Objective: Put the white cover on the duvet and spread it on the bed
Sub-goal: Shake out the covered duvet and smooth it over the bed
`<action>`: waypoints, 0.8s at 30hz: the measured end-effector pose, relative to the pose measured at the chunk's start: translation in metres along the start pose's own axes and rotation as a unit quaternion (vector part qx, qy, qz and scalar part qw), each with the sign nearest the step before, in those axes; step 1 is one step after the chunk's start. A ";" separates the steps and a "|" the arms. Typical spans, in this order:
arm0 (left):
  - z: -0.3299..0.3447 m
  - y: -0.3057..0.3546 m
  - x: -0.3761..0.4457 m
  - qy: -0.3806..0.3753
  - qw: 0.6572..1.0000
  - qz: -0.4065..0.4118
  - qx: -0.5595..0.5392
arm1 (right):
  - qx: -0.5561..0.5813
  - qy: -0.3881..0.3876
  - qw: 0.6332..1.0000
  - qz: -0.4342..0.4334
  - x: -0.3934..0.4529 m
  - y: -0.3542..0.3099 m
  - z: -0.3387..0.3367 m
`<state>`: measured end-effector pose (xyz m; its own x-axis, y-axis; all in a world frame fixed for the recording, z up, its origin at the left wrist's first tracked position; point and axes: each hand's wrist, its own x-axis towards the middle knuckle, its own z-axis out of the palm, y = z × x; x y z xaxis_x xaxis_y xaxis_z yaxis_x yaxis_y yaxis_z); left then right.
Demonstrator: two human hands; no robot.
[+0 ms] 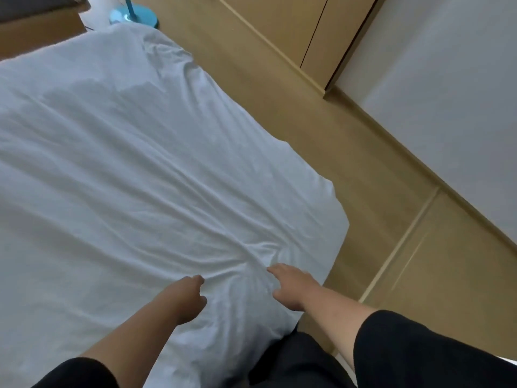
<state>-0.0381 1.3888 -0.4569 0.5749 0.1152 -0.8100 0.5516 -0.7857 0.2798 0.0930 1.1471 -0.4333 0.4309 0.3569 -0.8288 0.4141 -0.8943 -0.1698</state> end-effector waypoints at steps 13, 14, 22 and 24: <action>-0.073 0.303 0.063 0.022 0.999 -0.023 0.029 | 0.042 0.027 0.999 0.010 0.004 0.290 -0.177; -0.081 0.330 0.069 0.023 0.999 -0.016 0.029 | 0.045 0.036 0.998 0.009 -0.002 0.310 -0.192; -0.148 0.481 0.129 0.062 0.997 0.018 0.040 | 0.047 0.105 0.993 0.009 -0.022 0.425 -0.311; -0.162 0.500 0.145 0.067 0.996 0.029 0.059 | 0.037 0.123 0.992 0.013 -0.023 0.439 -0.334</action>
<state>0.4193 1.1111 -0.3512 0.6828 0.1414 -0.7168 0.4448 -0.8588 0.2543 0.5327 0.8363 -0.3112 0.6270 0.3812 -0.6794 0.3444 -0.9179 -0.1971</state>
